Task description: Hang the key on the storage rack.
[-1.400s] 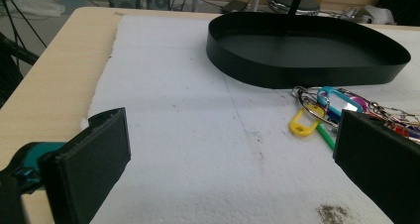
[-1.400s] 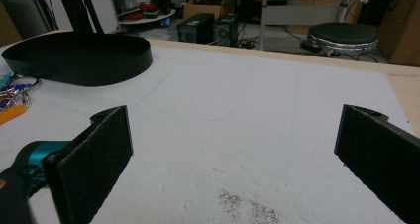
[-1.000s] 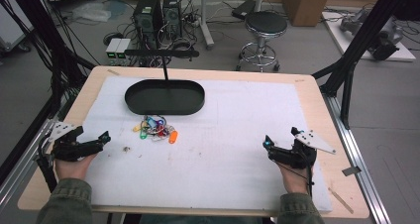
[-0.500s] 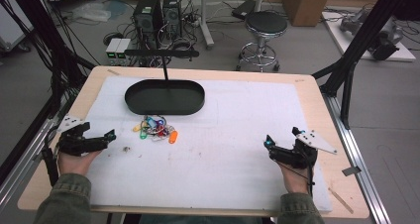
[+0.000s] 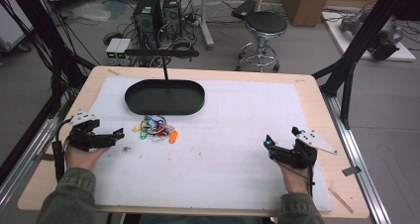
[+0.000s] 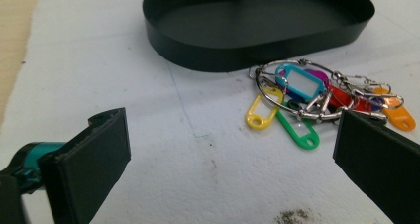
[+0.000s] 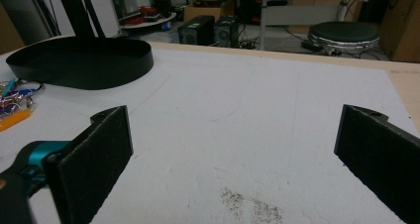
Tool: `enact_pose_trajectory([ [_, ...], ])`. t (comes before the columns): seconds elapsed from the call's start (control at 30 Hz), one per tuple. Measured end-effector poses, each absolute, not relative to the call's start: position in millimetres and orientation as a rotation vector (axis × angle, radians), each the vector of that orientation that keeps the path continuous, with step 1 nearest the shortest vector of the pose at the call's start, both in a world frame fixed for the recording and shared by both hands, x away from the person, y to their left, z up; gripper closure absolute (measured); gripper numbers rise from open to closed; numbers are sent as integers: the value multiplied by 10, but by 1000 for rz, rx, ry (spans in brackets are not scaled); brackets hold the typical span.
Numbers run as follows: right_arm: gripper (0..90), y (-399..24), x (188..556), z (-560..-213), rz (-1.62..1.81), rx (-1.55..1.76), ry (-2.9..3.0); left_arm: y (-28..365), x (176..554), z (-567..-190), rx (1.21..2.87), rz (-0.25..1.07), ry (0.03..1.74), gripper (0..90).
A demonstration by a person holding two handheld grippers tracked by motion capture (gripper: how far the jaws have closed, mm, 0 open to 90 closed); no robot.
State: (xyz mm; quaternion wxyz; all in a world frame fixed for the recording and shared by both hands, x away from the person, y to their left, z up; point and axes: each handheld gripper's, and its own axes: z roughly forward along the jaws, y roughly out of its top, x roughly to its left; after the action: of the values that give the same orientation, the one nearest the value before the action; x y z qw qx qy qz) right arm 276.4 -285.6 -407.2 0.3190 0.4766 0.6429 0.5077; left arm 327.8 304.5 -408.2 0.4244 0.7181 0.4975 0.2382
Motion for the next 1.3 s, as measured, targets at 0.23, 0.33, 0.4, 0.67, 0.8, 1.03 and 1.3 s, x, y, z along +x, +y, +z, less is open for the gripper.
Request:
enact_pose_trajectory([
  [0.23, 4, -2853, 2766, -4072, 1337, 1250, 1692, 2907, 3431, -4046, 1878, 555, 1207, 17],
  [0.33, 4, -2855, 2772, -4075, 1334, 1246, 1695, 2855, 3508, -4015, 1897, 552, 1190, 17],
  [0.4, 4, -2848, 2769, -4075, 1335, 1250, 1698, 2831, 3556, -4000, 1903, 541, 1178, 17],
  [0.67, 4, -2847, 2778, -4078, 1334, 1252, 1699, 2691, 3661, -3962, 1971, 500, 1114, 21],
  [0.8, 4, -2852, 2775, -4074, 1337, 1246, 1696, 2619, 3691, -3992, 2029, 477, 1087, 21],
  [1.03, 4, -2853, 2774, -4071, 1341, 1243, 1694, 2428, 3715, -3992, 2104, 461, 1001, 21],
  [1.3, 4, -2855, 2776, -4071, 1342, 1238, 1696, 2364, 3798, -4055, 2158, 430, 982, 43],
])
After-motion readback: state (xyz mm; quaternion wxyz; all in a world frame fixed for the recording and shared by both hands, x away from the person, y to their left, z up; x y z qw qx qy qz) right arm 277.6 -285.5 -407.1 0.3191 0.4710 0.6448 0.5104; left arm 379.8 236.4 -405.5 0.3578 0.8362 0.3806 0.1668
